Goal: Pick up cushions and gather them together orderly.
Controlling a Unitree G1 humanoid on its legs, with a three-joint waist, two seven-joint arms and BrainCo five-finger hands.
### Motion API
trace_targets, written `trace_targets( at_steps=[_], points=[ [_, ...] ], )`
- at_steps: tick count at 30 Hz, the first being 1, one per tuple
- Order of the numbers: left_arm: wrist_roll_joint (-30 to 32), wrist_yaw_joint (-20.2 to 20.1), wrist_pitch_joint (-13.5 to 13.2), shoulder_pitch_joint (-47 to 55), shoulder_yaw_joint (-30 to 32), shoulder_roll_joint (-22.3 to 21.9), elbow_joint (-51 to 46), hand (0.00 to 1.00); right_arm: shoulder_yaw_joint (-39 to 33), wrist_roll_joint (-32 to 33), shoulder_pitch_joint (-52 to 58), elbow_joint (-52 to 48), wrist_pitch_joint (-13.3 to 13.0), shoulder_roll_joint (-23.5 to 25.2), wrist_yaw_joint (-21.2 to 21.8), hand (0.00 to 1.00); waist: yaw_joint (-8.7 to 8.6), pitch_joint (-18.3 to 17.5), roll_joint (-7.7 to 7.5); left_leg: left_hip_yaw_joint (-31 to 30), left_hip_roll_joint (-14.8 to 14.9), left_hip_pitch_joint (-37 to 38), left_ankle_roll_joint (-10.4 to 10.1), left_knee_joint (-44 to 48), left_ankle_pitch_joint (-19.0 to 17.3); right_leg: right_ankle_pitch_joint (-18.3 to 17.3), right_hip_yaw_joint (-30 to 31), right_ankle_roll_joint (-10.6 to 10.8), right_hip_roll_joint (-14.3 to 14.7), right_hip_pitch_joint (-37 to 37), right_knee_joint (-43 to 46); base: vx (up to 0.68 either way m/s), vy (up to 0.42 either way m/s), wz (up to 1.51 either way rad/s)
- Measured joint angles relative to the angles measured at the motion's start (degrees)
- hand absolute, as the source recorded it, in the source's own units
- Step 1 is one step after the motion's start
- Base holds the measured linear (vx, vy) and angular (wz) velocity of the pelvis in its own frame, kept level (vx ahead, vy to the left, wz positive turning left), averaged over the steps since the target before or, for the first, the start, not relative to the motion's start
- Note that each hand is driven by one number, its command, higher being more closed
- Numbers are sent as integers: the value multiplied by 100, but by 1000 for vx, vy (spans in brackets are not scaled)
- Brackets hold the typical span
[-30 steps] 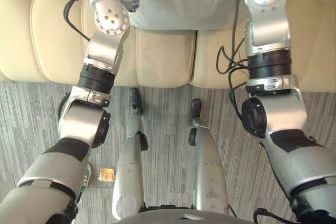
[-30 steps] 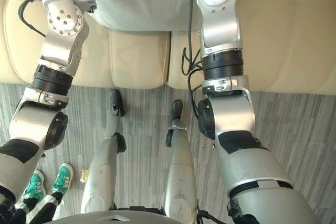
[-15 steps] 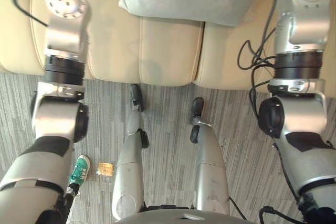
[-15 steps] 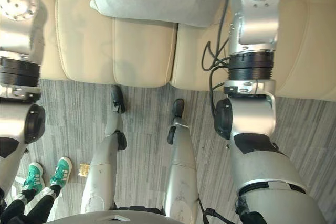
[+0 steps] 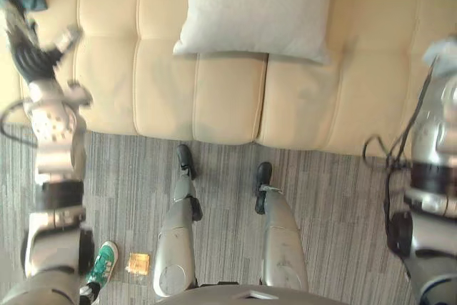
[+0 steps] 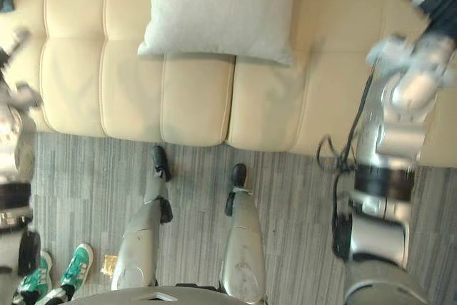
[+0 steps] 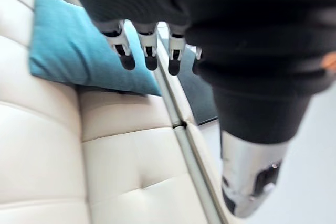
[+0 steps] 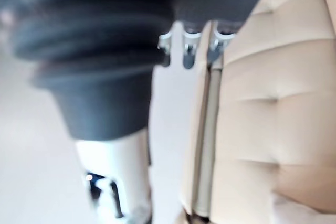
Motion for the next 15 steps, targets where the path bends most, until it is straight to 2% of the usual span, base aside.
trace_targets(
  at_steps=[1, 2, 3, 4, 7, 10, 11, 15],
  points=[
    [3, -153, 0, 558, -5, -288, -115, 0, -18, 15, 627, -352, -20, 335, 215, 0, -22, -39, -37, -6, 5, 168, -21, 0, -64, -51, -75, 1, -5, 216, -53, 114, -115, 14],
    [4, -357, 2, 1239, -20, -631, -133, 0, 26, 2, 1372, -587, -29, 852, 548, 0, -8, -194, -150, -2, 0, 367, -52, 0, -143, -158, -103, 10, -19, 447, -107, 139, -143, 11],
    [4, -433, 2, 1467, -28, -753, -133, 0, 28, -43, 1617, -656, -30, 1040, 664, 0, 0, -269, -175, -5, 0, 429, -82, 0, -186, -188, -117, 7, -20, 518, -121, 139, -147, 5],
    [14, -618, 7, 2165, -103, -1131, -87, 0, 48, -158, 2377, -679, -39, 1618, 996, 0, 50, -503, -275, -7, -1, 690, -123, 2, -312, -279, -141, 11, -21, 814, -213, 130, -139, 7],
    [147, -873, 73, 2971, -157, -1629, 553, 0, 68, -419, 3341, -529, -30, 2450, 1355, 0, 65, -826, -308, -5, -15, 1094, -165, 46, -520, -351, -173, 21, -18, 1311, -398, 107, -90, -1],
    [299, -1123, 231, 3430, -256, -1953, 1591, 0, 275, -855, 3865, 635, 6, 2977, 1515, 0, 63, -1166, -332, 24, -11, 1519, -214, 56, -607, -327, -146, 52, 21, 1795, -686, 100, -59, -12],
    [438, -1182, 269, 3444, -248, -2071, 2094, 0, 291, -963, 3911, 1369, 48, 3138, 1557, 0, 59, -1271, -318, 24, 8, 1693, -213, 46, -650, -265, -157, 71, 61, 2051, -883, 71, -33, -8],
    [898, -1236, 380, 3421, -227, -2150, 3112, 0, 285, -1242, 3860, 3034, 196, 3322, 1593, 0, 47, -1479, -316, 73, 36, 2041, -225, 0, -748, 23, -134, 111, 158, 2615, -1530, 43, -4, -13]
  ],
)
